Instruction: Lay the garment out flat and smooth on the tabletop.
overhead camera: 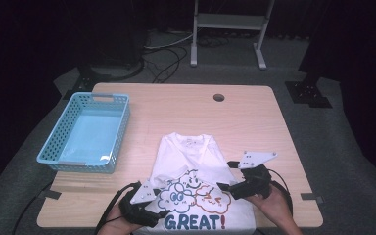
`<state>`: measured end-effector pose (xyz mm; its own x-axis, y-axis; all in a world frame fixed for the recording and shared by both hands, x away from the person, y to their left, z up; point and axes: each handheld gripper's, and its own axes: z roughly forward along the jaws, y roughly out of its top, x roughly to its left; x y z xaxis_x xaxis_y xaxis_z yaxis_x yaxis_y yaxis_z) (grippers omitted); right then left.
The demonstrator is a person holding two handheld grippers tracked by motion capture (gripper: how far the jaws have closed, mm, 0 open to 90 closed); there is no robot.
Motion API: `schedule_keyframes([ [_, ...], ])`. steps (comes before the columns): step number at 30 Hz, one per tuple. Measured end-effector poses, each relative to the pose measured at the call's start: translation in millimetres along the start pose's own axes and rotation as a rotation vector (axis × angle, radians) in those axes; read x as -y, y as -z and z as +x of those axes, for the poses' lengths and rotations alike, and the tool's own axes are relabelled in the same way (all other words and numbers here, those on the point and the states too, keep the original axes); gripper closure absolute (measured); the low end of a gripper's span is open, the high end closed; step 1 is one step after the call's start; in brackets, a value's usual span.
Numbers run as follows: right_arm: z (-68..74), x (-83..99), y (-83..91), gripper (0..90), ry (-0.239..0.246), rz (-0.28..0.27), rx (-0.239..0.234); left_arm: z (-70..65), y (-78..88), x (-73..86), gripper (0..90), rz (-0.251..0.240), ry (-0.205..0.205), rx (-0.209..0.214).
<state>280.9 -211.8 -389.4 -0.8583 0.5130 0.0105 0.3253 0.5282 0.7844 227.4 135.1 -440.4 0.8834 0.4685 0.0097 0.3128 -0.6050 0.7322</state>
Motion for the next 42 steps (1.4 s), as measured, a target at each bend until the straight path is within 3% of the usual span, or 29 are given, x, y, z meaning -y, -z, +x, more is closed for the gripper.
schedule_keyframes([
  [15, 0.5, -26.0, -24.7, 19.9, 0.040, -0.005, -0.025, -0.5, 1.4, -1.5, 29.6, 0.024, 0.000, -0.006],
  [20, 1.1, -32.1, -44.6, 22.8, 0.059, 0.044, -0.022, -0.8, 2.0, -1.3, 29.6, 0.027, -0.002, -0.007],
  [33, 8.6, -29.1, -82.8, 54.8, 0.111, 0.193, -0.065, -0.9, 3.8, -0.6, 29.6, 0.037, -0.006, -0.001],
  [39, 11.5, -27.0, -88.9, 70.4, 0.153, 0.249, -0.038, -1.4, 4.1, -0.8, 29.6, 0.041, -0.005, -0.002],
  [42, 11.7, -26.6, -88.7, 76.2, 0.155, 0.247, -0.025, -1.5, 4.3, -0.8, 29.6, 0.041, -0.005, -0.002],
])
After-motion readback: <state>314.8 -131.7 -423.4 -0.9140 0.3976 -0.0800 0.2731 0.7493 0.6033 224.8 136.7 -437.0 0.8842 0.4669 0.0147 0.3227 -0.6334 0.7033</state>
